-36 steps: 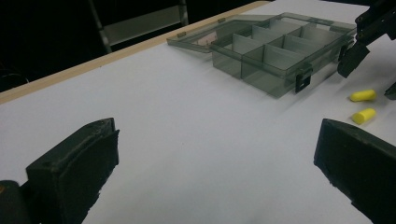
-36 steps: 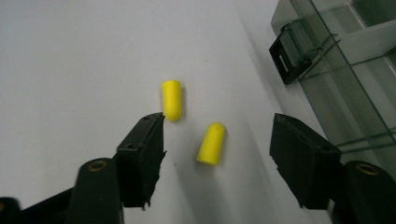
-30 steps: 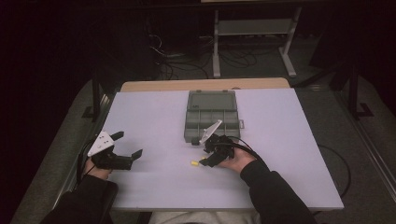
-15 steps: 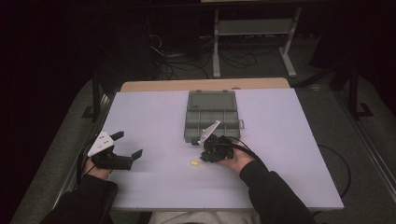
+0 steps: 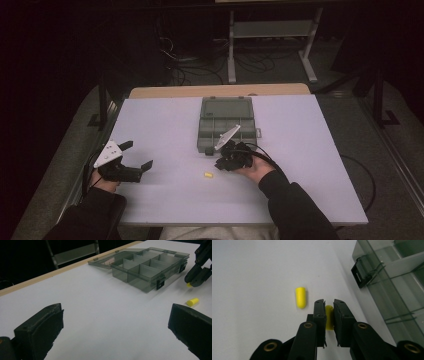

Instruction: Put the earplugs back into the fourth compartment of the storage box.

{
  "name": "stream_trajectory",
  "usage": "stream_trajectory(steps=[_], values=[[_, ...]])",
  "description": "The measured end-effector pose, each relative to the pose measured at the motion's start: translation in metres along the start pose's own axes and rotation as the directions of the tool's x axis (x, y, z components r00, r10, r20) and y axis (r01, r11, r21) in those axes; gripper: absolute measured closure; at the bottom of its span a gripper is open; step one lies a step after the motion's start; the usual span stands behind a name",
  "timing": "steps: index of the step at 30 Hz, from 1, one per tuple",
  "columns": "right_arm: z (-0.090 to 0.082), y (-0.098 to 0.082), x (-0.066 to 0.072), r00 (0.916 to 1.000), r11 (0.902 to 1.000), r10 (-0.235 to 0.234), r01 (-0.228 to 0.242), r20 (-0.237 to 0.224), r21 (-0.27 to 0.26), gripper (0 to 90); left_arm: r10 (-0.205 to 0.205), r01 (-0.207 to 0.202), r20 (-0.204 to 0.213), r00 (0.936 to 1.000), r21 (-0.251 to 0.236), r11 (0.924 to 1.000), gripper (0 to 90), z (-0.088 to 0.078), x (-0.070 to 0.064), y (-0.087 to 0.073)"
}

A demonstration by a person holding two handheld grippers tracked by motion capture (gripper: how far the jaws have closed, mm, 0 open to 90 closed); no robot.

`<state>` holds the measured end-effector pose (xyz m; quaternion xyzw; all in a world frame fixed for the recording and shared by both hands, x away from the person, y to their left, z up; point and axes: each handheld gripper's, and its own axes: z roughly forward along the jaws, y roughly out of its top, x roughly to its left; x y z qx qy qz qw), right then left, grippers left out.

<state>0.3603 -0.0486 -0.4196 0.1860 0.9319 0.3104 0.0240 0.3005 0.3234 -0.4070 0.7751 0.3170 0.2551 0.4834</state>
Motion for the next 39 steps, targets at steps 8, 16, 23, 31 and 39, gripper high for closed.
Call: stream_trajectory(steps=[8,16,23,31,39], values=[[-0.017,0.003,-0.004,0.9999,0.9996,0.012,-0.012,-0.002,-0.026,79.2,-0.001,0.001,0.003,1.0,-0.003,1.0,0.0,0.0,0.0,0.0],[-0.035,0.007,-0.007,0.9998,0.9989,0.001,0.0,0.019,-0.048,79.4,0.003,-0.003,0.002,1.0,0.005,1.0,0.0,0.0,0.0,0.0],[-0.05,0.007,-0.02,0.999,0.9978,0.009,-0.006,0.044,-0.067,79.3,0.001,-0.001,0.002,1.0,0.008,1.0,0.0,0.001,0.0,0.0],[-0.061,0.012,-0.031,0.9972,0.9981,0.019,-0.015,0.072,-0.059,79.1,0.001,-0.001,0.004,1.0,0.009,1.0,0.0,0.001,0.0,0.0],[-0.072,0.016,-0.046,0.9947,0.9983,0.033,-0.028,0.098,-0.05,79.1,0.0,0.0,0.005,1.0,0.01,1.0,0.0,0.001,0.0,0.0]])
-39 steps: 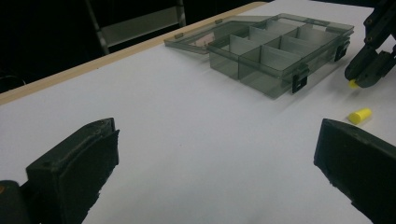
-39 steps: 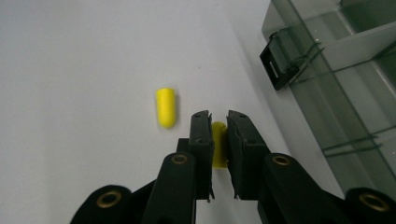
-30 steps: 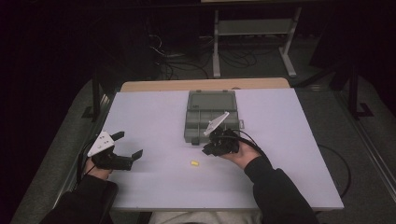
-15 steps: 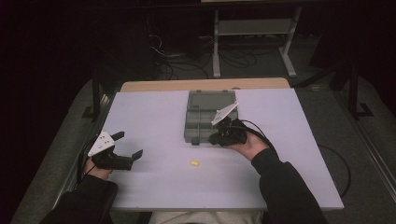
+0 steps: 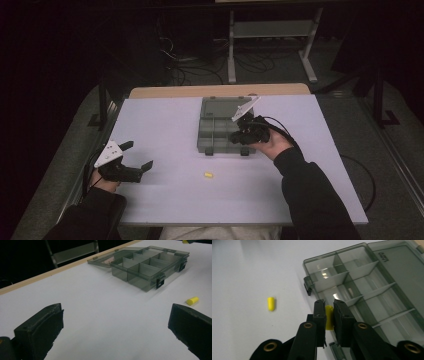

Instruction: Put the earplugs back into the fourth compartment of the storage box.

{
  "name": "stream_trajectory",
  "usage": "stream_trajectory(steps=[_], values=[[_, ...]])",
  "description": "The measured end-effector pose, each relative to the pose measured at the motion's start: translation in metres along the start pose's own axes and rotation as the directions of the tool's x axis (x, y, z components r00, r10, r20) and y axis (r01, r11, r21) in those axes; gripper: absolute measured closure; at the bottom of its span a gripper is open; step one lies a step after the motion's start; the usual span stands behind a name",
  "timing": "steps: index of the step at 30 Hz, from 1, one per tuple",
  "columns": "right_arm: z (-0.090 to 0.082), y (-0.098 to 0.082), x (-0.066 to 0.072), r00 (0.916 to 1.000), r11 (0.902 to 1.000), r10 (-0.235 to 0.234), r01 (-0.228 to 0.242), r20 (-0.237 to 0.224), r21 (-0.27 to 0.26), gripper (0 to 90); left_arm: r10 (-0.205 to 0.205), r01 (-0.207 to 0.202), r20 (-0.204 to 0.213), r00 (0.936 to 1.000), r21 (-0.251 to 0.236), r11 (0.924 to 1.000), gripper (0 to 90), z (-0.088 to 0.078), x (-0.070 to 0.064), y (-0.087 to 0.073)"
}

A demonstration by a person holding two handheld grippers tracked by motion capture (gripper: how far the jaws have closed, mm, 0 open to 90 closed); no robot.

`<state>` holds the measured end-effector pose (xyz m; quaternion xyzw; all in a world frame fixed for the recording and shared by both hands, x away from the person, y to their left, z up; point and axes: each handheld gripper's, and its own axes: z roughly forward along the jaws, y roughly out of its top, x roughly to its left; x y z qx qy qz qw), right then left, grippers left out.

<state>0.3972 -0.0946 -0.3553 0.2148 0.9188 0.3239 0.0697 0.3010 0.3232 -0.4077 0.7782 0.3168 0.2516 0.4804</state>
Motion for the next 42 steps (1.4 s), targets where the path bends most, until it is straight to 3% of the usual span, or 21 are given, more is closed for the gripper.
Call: stream_trajectory(steps=[19,26,28,36,42], values=[[-0.019,0.011,-0.033,0.9973,0.9996,0.024,-0.025,0.069,0.016,79.2,-0.002,0.002,0.001,1.0,0.0,1.0,0.0,0.0,0.0,0.0],[-0.019,0.008,-0.047,0.9947,0.9979,0.061,-0.063,0.083,0.017,79.3,-0.002,0.002,0.001,1.0,0.001,1.0,0.0,0.0,0.0,0.0],[-0.019,0.005,-0.057,0.9931,0.9964,0.084,-0.085,0.082,0.001,79.2,-0.002,0.002,0.0,1.0,0.002,1.0,0.0,0.0,0.0,0.0],[-0.01,0.0,-0.077,0.9871,0.9912,0.13,-0.132,0.093,0.014,79.1,-0.002,0.002,0.002,1.0,0.002,1.0,0.0,0.0,0.0,0.0],[-0.001,-0.003,-0.082,0.9849,0.9885,0.139,-0.144,0.104,0.045,79.1,-0.001,0.001,0.003,1.0,0.004,1.0,0.0,0.0,0.0,0.0]])
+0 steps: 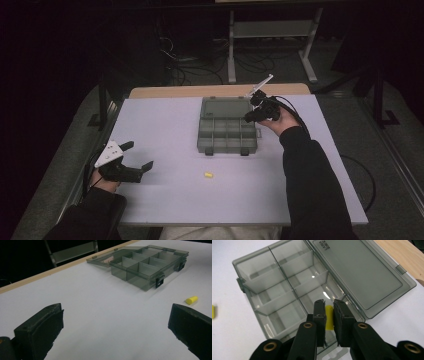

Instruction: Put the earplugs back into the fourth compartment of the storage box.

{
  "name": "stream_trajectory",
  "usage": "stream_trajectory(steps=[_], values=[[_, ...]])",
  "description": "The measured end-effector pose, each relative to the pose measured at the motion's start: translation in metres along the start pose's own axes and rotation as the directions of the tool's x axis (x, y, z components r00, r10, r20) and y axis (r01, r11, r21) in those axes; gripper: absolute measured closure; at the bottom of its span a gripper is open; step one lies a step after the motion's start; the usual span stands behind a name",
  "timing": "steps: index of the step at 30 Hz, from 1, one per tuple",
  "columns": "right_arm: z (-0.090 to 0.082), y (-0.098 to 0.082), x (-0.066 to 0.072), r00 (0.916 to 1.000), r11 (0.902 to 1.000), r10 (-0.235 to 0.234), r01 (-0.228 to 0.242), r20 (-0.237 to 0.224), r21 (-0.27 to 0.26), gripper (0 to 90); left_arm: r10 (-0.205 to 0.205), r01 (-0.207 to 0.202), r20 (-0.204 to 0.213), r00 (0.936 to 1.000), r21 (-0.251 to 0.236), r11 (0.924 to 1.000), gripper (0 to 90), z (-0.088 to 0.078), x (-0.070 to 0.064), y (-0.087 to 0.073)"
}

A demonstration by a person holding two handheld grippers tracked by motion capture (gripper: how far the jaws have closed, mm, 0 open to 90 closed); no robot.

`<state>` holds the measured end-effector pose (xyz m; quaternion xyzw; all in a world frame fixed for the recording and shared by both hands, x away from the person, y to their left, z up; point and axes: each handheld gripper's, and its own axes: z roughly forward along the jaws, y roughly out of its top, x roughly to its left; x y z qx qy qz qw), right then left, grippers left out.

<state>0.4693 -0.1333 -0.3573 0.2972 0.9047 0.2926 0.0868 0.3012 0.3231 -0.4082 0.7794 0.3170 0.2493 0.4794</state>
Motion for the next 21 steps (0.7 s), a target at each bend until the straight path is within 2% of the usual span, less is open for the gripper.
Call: stream_trajectory(steps=[11,13,21], values=[[0.014,-0.005,-0.008,0.9998,0.9997,0.019,-0.019,0.008,0.014,79.2,-0.002,0.002,-0.001,1.0,-0.002,1.0,0.0,0.0,0.0,0.0],[0.019,-0.007,-0.009,0.999,0.9993,0.03,-0.03,0.033,0.022,79.2,-0.002,0.002,0.001,1.0,-0.003,1.0,0.0,0.0,0.001,0.0],[0.032,-0.015,-0.014,0.9981,0.9975,0.059,-0.06,0.014,0.036,79.1,0.0,0.0,0.002,1.0,-0.003,1.0,0.0,0.0,0.0,0.0]])
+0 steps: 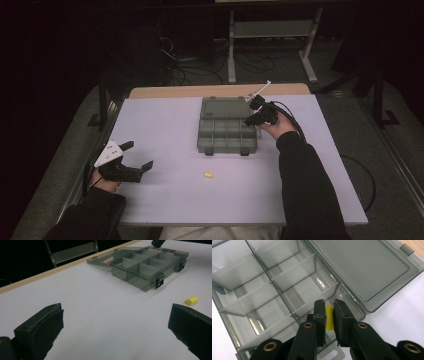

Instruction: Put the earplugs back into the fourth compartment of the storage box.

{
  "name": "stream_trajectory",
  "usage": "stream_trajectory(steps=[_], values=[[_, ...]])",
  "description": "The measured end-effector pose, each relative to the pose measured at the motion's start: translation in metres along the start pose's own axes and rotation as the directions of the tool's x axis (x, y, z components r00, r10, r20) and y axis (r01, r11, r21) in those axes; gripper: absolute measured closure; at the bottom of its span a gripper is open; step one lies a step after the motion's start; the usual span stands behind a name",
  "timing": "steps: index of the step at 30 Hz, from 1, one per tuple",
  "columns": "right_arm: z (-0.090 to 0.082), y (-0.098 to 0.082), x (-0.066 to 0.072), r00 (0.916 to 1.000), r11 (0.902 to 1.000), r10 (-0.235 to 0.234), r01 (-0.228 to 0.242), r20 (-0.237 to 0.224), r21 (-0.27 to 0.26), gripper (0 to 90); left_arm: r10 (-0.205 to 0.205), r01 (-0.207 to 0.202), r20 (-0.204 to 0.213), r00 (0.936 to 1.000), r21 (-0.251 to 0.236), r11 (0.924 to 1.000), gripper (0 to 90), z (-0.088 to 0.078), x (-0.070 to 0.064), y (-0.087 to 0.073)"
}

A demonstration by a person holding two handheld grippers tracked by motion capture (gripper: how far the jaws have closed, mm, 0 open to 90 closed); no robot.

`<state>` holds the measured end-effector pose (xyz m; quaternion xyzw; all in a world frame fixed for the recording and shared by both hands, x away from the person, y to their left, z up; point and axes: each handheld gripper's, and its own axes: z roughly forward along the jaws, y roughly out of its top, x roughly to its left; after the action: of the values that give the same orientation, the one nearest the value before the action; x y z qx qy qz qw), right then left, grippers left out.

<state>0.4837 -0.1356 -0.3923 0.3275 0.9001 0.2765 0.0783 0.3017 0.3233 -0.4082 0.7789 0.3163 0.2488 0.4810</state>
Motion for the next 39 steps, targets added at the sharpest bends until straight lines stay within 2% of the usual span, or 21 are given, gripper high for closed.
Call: stream_trajectory(steps=[5,8,11,12,14,19,22,25,27,31,33,34,37,39], values=[[0.0,-0.001,0.001,0.9999,1.0,-0.003,0.003,-0.01,-0.009,76.0,0.0,0.0,0.0,1.0,0.001,1.0,0.0,0.0,0.0,0.0],[-0.003,-0.001,0.002,0.9999,0.9998,0.013,-0.012,0.01,-0.015,54.9,0.001,-0.001,0.0,1.0,0.0,1.0,0.0,0.0,0.0,0.0],[-0.011,-0.003,0.003,0.9996,0.999,0.023,-0.022,0.019,-0.039,41.7,0.001,-0.001,0.0,1.0,0.001,1.0,0.0,0.0,0.0,0.0],[-0.011,-0.003,0.003,0.9996,0.999,0.023,-0.022,0.019,-0.039,41.7,0.001,-0.001,0.001,1.0,0.002,1.0,0.0,0.0,0.0,0.0],[-0.02,-0.005,0.003,0.9987,0.9967,0.049,-0.049,0.008,-0.065,30.1,0.001,-0.001,0.001,1.0,0.001,1.0,0.0,0.0,0.0,0.0],[-0.035,-0.008,0.005,0.9981,0.9937,0.059,-0.057,0.017,-0.096,14.1,0.002,-0.002,-0.002,1.0,0.004,1.0,0.0,0.0,0.0,0.0],[-0.041,-0.009,0.008,0.9986,0.9929,0.05,-0.048,0.016,-0.108,12.6,0.002,-0.002,-0.003,1.0,0.004,1.0,0.0,0.0,0.0,0.0],[-0.053,-0.01,0.014,0.9989,0.9886,0.046,-0.045,0.007,-0.144,0.3,0.003,-0.003,-0.004,1.0,0.005,1.0,0.0,0.0,0.0,0.0],[-0.059,-0.01,0.018,0.999,0.9872,0.045,-0.044,0.003,-0.154,0.0,0.002,-0.002,-0.004,1.0,0.005,1.0,0.0,0.0,0.0,0.0],[-0.065,-0.01,0.028,0.9999,0.9865,0.013,-0.013,-0.003,-0.163,0.0,0.003,-0.003,-0.004,1.0,0.006,1.0,0.0,0.0,0.0,0.0],[-0.066,-0.01,0.031,1.0,0.9869,0.005,-0.006,-0.003,-0.161,0.0,0.004,-0.004,-0.004,1.0,0.006,1.0,0.0,0.0,0.0,0.0],[-0.066,-0.01,0.038,0.9999,0.9884,-0.014,0.013,-0.009,-0.151,0.0,0.004,-0.004,-0.004,1.0,0.007,1.0,0.0,0.0,0.0,0.0],[-0.066,-0.008,0.046,0.9992,0.9899,-0.035,0.032,-0.019,-0.138,0.0,0.002,-0.002,-0.004,1.0,0.006,1.0,0.0,0.0,0.0,0.0],[-0.066,-0.007,0.052,0.9984,0.9884,-0.051,0.046,-0.025,-0.145,0.0,0.003,-0.003,-0.003,1.0,0.006,1.0,0.0,0.0,0.0,0.0]])
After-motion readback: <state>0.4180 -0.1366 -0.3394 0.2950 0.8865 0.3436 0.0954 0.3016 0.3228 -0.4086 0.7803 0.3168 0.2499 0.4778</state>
